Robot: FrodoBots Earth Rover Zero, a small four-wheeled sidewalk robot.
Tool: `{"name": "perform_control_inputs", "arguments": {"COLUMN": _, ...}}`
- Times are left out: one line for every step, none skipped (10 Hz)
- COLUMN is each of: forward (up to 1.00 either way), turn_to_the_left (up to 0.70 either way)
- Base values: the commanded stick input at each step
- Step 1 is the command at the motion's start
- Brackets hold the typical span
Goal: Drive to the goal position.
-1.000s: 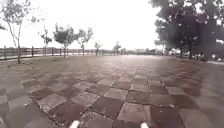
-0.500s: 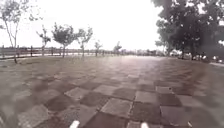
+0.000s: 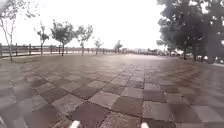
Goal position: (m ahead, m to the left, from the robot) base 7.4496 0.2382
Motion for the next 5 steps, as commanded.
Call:
{"name": "perform_control_inputs", "arguments": {"forward": 0.7, "turn_to_the_left": 0.0}}
{"name": "perform_control_inputs", "arguments": {"forward": 0.7, "turn_to_the_left": 0.0}}
{"name": "perform_control_inputs", "arguments": {"forward": 0.7, "turn_to_the_left": 0.0}}
{"name": "perform_control_inputs", "arguments": {"forward": 0.7, "turn_to_the_left": 0.0}}
{"name": "perform_control_inputs", "arguments": {"forward": 0.7, "turn_to_the_left": 0.0}}
